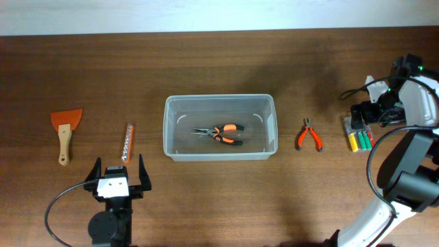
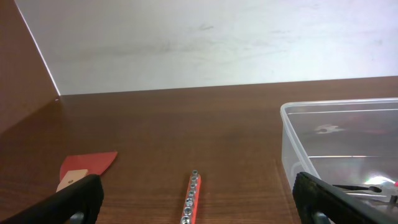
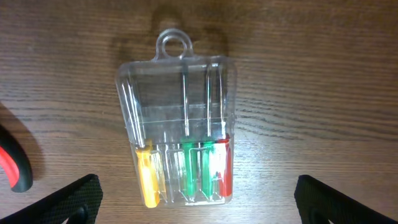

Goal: Pack container

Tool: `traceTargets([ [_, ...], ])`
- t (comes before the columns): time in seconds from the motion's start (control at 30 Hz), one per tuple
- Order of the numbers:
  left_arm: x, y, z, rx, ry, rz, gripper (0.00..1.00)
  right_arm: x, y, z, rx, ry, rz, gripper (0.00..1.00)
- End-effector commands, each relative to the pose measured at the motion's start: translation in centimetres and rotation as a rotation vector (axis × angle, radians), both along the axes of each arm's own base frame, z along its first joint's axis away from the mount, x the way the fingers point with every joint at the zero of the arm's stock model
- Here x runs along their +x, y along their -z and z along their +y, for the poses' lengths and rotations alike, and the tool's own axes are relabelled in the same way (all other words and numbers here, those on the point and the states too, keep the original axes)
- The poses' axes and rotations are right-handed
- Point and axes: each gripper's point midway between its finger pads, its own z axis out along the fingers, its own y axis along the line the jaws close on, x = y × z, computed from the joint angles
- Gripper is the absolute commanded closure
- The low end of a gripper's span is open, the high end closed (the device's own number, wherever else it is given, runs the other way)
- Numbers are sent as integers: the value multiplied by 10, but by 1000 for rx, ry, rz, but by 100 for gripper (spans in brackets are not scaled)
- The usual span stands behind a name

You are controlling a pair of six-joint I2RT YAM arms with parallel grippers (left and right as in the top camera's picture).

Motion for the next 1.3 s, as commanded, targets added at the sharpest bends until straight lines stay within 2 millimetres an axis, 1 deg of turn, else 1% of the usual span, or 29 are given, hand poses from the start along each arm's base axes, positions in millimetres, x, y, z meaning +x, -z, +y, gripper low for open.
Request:
traceTargets([
  [0.0,0,0,0,-13,-2,-4,1,0,7,-1,-5,-3,20,1],
  [0.17,0,0,0,-13,-2,-4,1,0,17,-1,2,-15,36,1],
  [0.4,0,0,0,-13,-2,-4,1,-5,39,1,26,-19,89,1],
  [0.67,0,0,0,-13,-2,-4,1,0,43,-1,20,-24,76,1],
  [0.97,0,0,0,-13,-2,-4,1,-5,59,5,55,-25,119,1],
  [1.27,0,0,0,-13,-2,-4,1,-5,59,6,58,-24,116,1],
])
